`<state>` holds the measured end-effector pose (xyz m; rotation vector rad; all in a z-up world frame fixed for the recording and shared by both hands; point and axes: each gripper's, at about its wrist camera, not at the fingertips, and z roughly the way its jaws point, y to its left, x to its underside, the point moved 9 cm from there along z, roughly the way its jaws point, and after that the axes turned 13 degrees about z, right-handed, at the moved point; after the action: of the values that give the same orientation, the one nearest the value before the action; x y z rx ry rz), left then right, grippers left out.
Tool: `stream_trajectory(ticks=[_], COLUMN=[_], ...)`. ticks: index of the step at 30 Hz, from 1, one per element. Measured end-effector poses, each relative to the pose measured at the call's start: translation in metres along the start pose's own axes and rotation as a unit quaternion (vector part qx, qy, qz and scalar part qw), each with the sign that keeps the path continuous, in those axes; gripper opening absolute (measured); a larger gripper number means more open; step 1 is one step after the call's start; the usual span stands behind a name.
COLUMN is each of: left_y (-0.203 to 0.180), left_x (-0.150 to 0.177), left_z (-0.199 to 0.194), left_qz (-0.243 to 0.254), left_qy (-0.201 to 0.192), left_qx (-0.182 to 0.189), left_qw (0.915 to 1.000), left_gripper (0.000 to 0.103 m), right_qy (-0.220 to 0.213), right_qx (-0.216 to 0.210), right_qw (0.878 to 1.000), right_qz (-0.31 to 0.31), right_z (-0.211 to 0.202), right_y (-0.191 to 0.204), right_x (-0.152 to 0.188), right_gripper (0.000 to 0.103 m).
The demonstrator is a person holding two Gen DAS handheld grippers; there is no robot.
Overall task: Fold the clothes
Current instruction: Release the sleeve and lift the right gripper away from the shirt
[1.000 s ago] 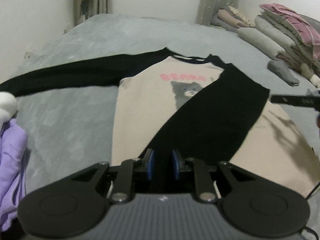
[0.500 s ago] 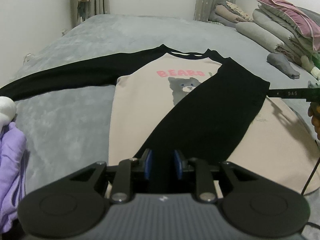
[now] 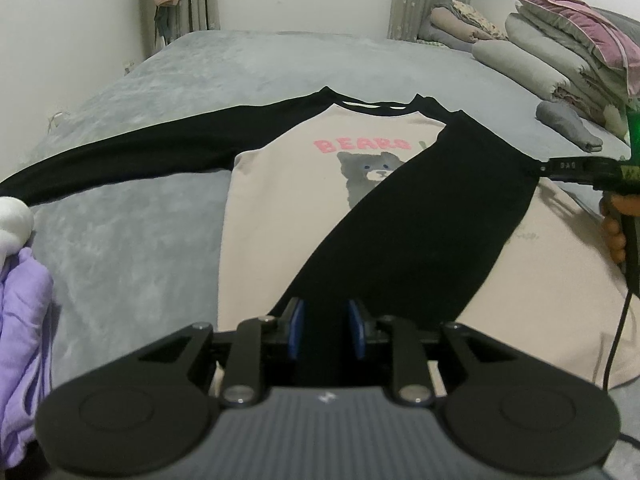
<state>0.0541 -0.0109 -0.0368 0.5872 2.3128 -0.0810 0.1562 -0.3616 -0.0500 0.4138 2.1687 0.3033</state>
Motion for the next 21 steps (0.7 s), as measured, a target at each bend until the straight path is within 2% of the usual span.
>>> stream_trajectory(ticks=[4, 6, 9, 15, 18, 20, 21], left_y=[0.000, 0.000, 0.001, 0.003, 0.001, 0.000, 0.000], left_x=[0.000, 0.001, 0.001, 0.001, 0.000, 0.000, 0.000], left_z=[0.000, 0.000, 0.001, 0.000, -0.001, 0.000, 0.000], left_qz=[0.001, 0.002, 0.001, -0.003, -0.003, -0.003, -0.002], left_qy=[0.000, 0.001, 0.002, 0.002, 0.000, -0.001, 0.000], left_qx=[-0.001, -0.002, -0.002, 0.000, 0.004, 0.007, 0.007], left_qw=[1.0000, 1.0000, 1.0000, 1.0000, 1.0000, 1.0000, 1.0000], left_gripper=[0.023, 0.023, 0.023, 0.024, 0.024, 0.024, 0.024], right_qy=[0.004, 0.002, 0.022, 0.018, 0.023, 0.017, 0.013], right_qx=[-0.017, -0.013, 0.015, 0.022, 0.008, -0.005, -0.008], right_qw=[0.999, 0.998, 0.999, 0.999, 1.000, 1.000, 1.000], right_qz=[0.041, 0.054, 0.048, 0.035, 0.010, -0.008, -0.012], right_z=[-0.008, -0.011, 0.004, 0.005, 0.005, 0.005, 0.006], right_y=[-0.005, -0.009, -0.016, -0.011, -0.003, 0.004, 0.007], right_x=[-0.011, -0.014, 0.000, 0.001, -0.003, -0.012, -0.020], right_gripper=[0.011, 0.010, 0.009, 0.011, 0.020, 0.033, 0.035])
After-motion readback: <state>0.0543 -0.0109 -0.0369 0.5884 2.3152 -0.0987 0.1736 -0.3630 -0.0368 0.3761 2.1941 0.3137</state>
